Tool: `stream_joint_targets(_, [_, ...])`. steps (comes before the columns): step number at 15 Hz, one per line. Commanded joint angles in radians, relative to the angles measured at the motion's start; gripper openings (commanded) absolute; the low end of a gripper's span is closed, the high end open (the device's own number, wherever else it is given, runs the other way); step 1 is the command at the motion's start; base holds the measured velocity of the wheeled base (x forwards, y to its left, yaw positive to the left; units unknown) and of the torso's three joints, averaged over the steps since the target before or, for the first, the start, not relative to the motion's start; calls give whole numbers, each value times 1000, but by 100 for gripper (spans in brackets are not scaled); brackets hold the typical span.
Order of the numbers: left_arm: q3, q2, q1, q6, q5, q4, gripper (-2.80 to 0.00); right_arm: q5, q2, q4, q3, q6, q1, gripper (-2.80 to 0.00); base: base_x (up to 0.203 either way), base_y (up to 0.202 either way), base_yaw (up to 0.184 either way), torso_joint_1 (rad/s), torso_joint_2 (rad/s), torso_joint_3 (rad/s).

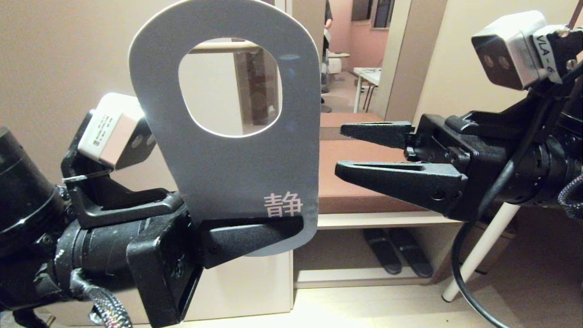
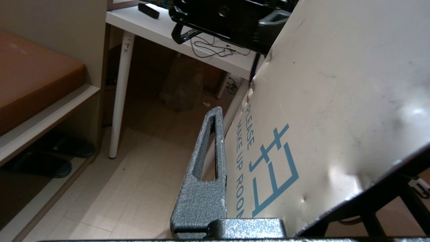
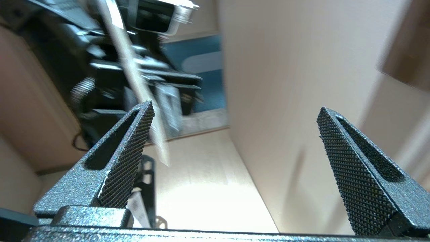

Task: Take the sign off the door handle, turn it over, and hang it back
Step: Hand it to the other hand, then hang the sign back with the other side facing out

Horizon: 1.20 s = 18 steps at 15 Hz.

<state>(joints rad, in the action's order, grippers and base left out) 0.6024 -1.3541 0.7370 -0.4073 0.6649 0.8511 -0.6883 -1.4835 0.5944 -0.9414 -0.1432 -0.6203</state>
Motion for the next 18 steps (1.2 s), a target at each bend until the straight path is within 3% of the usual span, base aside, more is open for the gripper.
stream_joint_targets(1, [-12, 18, 8, -9, 3, 5, -280, 1, 36, 3, 31, -1, 32, 0, 0, 0, 0, 0, 0, 0])
stream_joint_targets(2, [-22, 27, 11, -10, 3, 5, -280, 10, 51, 3, 45, -1, 41, 0, 0, 0, 0, 0, 0, 0])
stream_joint_targets(3, [-29, 35, 18, -11, 2, 5, -280, 22, 65, 2, 57, -2, 48, -280, 0, 0, 0, 0, 0, 0])
stream_joint_targets(8, [-62, 75, 24, -13, 2, 4, -280, 136, 103, 2, 80, -1, 53, -280, 0, 0, 0, 0, 0, 0])
stream_joint_targets(11, [-96, 105, 24, -12, 2, 4, -280, 332, 132, 2, 127, 3, 76, -280, 0, 0, 0, 0, 0, 0])
stream_joint_targets(14, [-110, 130, 18, -11, -2, 3, -280, 645, 196, 2, 210, 12, 145, -280, 0, 0, 0, 0, 0, 0])
stream_joint_targets(18, [-110, 147, 16, -11, -5, 4, -280, 757, 381, 1, 435, 75, 231, -280, 0, 0, 0, 0, 0, 0])
